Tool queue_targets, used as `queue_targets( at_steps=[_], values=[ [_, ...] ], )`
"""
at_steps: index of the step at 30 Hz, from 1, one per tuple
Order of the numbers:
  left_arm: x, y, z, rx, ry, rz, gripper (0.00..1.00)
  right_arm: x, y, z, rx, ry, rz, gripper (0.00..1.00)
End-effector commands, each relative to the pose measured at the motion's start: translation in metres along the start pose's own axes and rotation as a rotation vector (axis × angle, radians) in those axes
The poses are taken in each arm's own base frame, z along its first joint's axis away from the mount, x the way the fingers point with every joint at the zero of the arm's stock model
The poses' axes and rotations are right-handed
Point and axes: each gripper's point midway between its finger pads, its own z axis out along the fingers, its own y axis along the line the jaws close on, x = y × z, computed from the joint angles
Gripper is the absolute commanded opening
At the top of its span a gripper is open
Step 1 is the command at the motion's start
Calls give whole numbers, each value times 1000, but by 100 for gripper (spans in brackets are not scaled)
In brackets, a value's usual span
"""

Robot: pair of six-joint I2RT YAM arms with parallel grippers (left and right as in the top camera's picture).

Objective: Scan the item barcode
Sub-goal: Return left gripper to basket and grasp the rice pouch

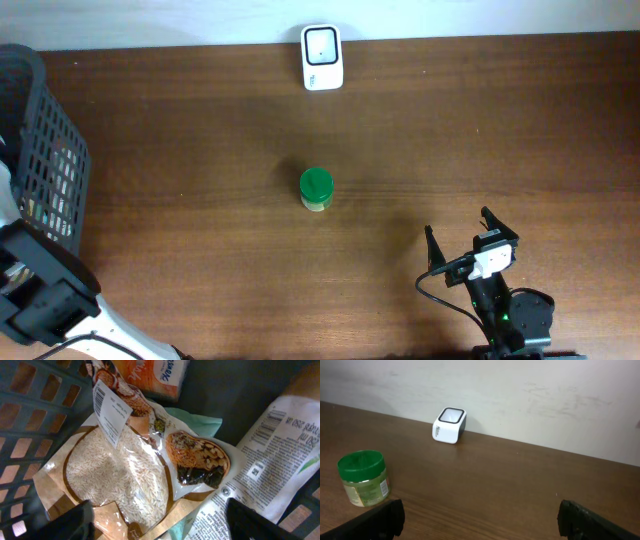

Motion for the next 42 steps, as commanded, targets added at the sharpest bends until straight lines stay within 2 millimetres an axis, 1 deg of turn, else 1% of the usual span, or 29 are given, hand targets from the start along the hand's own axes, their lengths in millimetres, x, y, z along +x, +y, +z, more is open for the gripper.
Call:
queue_targets(
  at_steps=[1, 5, 6, 7, 9, 12, 15, 18, 22, 27, 36, 38, 40, 42],
  values=[
    [22, 1, 38, 2, 91, 17, 75, 2, 1, 0, -4, 5, -1, 98],
    [25, 9, 43, 0, 96, -2, 73, 2, 1, 0, -4, 5, -1, 98],
    [26, 11, 44, -2, 101, -4, 72, 2, 1, 0, -4, 5, -1, 98],
    [29, 12, 46, -1, 111, -6, 68, 2, 1, 0, -4, 5, -1, 98],
    [27, 3, 45, 51, 103, -7, 67, 2, 1, 0, -4, 5, -1, 98],
    [14, -3, 37, 106, 67, -17, 68, 2, 1, 0, -4, 5, -1, 98],
    [-4, 0, 20, 118, 15, -27, 69, 2, 1, 0, -4, 5, -1, 98],
    [-10, 4, 11, 113, -8, -10, 71, 2, 1, 0, -4, 5, -1, 98],
    [-4, 2, 13, 118, 11, 57, 74, 2, 1, 0, -4, 5, -1, 98],
    [3, 0, 20, 123, 29, 107, 74, 2, 1, 0, -4, 5, -1, 98],
    [27, -9, 49, 126, 56, 112, 75, 2, 1, 0, -4, 5, -1, 98],
    [28, -7, 51, 122, 55, 107, 71, 2, 1, 0, -4, 5, -1, 98],
    [28, -4, 51, 111, 55, 103, 61, 2, 1, 0, -4, 5, -1, 98],
    [29, 1, 52, 97, 59, 100, 48, 2, 1, 0, -4, 5, -1, 98]
  ],
)
